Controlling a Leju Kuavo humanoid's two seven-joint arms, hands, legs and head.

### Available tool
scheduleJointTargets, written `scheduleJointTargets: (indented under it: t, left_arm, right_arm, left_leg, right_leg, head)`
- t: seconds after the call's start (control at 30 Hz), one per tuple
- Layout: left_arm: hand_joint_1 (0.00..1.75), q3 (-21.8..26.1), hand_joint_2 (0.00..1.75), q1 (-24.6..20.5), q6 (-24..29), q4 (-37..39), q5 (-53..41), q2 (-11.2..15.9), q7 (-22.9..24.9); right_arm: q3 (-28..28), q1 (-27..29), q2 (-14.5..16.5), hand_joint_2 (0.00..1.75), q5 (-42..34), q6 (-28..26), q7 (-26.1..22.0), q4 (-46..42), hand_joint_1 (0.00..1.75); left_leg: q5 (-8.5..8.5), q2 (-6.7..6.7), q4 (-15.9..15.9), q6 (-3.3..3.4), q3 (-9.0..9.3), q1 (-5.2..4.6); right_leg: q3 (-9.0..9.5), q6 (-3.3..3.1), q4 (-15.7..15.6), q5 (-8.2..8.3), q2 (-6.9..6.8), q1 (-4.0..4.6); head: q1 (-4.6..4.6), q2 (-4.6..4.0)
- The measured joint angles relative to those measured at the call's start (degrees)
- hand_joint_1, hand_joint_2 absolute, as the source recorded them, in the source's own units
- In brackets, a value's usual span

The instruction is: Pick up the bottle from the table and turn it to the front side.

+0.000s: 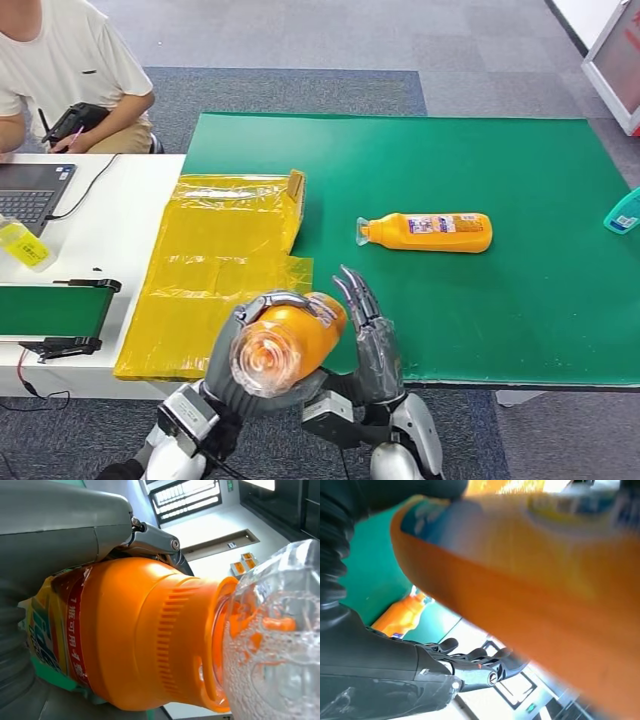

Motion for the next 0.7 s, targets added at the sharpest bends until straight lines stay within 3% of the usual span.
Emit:
scheduleJointTargets:
  t: [0.13,0.37,0.5,0.7]
  left_arm:
    - [1.75,2.8,1.75,2.7,0.1,-1.2,5.7,-0.2,-1.8]
    - [1.75,8.2,1.75,6.7,12.2,-9.4,-14.9,-1.8,-2.5]
    - [1.75,11.5,1.75,4.0,20.8,-11.4,-34.7,-2.3,2.7]
    - [1.75,16.9,1.75,-2.8,24.2,-6.3,-56.5,-2.4,10.1]
  right_arm:
    - [-1.7,0.9,0.1,1.75,-1.3,2.0,-0.2,-2.1,0.00]
    - [-5.2,3.3,0.4,1.75,-0.8,3.6,0.2,-5.9,0.00]
    - [-6.7,1.9,0.4,1.75,-0.3,5.4,0.5,-6.6,0.00]
    - [-8.3,-0.9,0.4,1.75,-1.3,7.6,-0.4,-6.3,0.00]
  left_leg:
    - [-0.01,0.01,0.0,-0.01,-0.02,0.00]
    - [-0.01,0.01,0.0,-0.01,-0.07,0.00]
    - [0.03,0.01,0.0,0.00,-0.06,0.00]
    - [0.18,0.01,0.0,-0.02,-0.07,0.00]
  right_leg:
    - [-0.04,0.00,0.0,-0.01,0.01,0.00]
    - [-0.09,-0.01,0.0,-0.02,0.01,0.00]
    - [-0.10,0.01,0.0,0.05,0.01,0.00]
    - [-0.14,-0.06,0.0,0.22,0.01,0.00]
  head:
    - [-0.01,0.00]
    - [0.00,0.00]
    - [0.00,0.00]
    - [-0.01,0.00]
